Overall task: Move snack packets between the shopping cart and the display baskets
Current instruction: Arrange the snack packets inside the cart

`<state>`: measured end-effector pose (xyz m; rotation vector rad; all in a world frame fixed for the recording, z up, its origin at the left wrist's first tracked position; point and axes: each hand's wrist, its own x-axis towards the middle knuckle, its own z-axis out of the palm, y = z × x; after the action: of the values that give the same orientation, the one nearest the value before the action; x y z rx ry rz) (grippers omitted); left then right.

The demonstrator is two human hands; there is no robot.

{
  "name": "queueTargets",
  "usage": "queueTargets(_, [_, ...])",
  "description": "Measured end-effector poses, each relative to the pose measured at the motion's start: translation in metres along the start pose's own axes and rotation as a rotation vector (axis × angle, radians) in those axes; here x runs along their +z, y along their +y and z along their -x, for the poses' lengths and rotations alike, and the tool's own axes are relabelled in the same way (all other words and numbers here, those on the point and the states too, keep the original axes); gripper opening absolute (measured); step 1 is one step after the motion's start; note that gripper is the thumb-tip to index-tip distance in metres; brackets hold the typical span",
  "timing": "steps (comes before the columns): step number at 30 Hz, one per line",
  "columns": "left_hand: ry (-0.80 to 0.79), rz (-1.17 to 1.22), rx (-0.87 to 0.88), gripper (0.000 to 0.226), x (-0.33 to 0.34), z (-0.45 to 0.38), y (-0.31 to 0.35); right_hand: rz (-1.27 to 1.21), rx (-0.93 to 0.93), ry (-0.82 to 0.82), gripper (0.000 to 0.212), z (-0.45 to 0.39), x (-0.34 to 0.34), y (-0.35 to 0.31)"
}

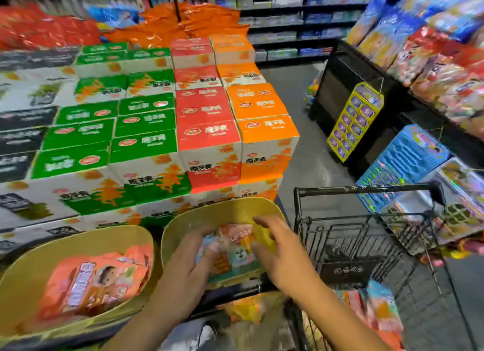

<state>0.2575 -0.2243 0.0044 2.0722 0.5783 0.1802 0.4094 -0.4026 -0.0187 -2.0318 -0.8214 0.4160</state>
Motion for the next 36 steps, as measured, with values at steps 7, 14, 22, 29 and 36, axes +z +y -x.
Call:
queueTargets(7, [-0.102,0.056,-0.011,0.04,-0.04,-0.014,-0.047,0.387,0.355,-0.392,0.036,-0.1,0.066,0.019])
queueTargets(14, [-0.177,0.061,-0.032,0.064,-0.05,-0.02,-0.069,0.41,0.64,-0.468,0.043,-0.116,0.094,0.049])
queueTargets(22, [-0.307,-0.051,-0.092,0.047,-0.039,-0.047,-0.079,0.426,0.695,-0.387,0.034,-0.11,0.089,0.057])
queueTargets(29, [-0.281,-0.277,0.002,0.033,-0.022,-0.085,-0.09,0.493,0.626,-0.323,0.031,-0.105,0.081,0.046])
queueTargets(36, [-0.338,-0.738,-0.019,0.027,0.005,-0.125,-0.096,0.208,0.6,-0.111,0.02,-0.091,0.04,0.004])
